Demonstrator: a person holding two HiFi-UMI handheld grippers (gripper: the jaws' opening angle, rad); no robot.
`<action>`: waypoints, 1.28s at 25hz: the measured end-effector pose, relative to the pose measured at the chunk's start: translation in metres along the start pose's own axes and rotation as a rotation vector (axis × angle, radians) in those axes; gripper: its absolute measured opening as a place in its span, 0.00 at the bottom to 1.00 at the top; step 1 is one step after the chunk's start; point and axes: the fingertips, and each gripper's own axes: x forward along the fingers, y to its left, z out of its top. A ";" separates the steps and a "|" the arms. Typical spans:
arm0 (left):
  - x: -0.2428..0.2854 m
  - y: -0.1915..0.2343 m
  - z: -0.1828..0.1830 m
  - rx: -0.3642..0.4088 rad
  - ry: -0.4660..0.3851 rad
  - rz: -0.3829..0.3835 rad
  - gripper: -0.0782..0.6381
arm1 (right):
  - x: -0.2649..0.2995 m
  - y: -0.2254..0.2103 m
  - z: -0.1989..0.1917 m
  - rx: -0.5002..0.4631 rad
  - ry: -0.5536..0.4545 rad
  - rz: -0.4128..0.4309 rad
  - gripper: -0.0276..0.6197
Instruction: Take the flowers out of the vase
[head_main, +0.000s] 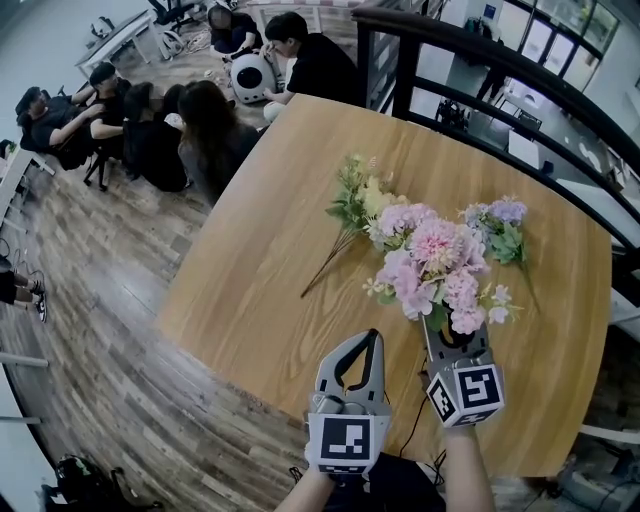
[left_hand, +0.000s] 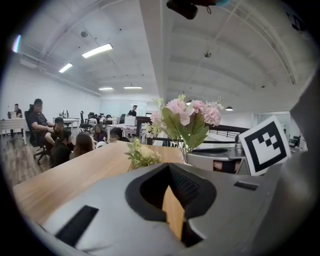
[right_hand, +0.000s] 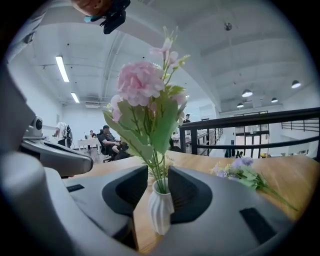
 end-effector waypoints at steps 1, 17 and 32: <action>0.000 0.000 -0.001 -0.002 0.002 0.002 0.16 | 0.001 0.000 0.001 -0.001 -0.003 0.004 0.27; -0.004 0.004 -0.011 0.009 0.011 0.032 0.16 | 0.014 0.001 -0.004 -0.042 0.009 0.026 0.18; -0.007 0.006 -0.014 -0.003 0.004 0.046 0.16 | 0.012 -0.001 0.003 -0.048 -0.023 -0.009 0.13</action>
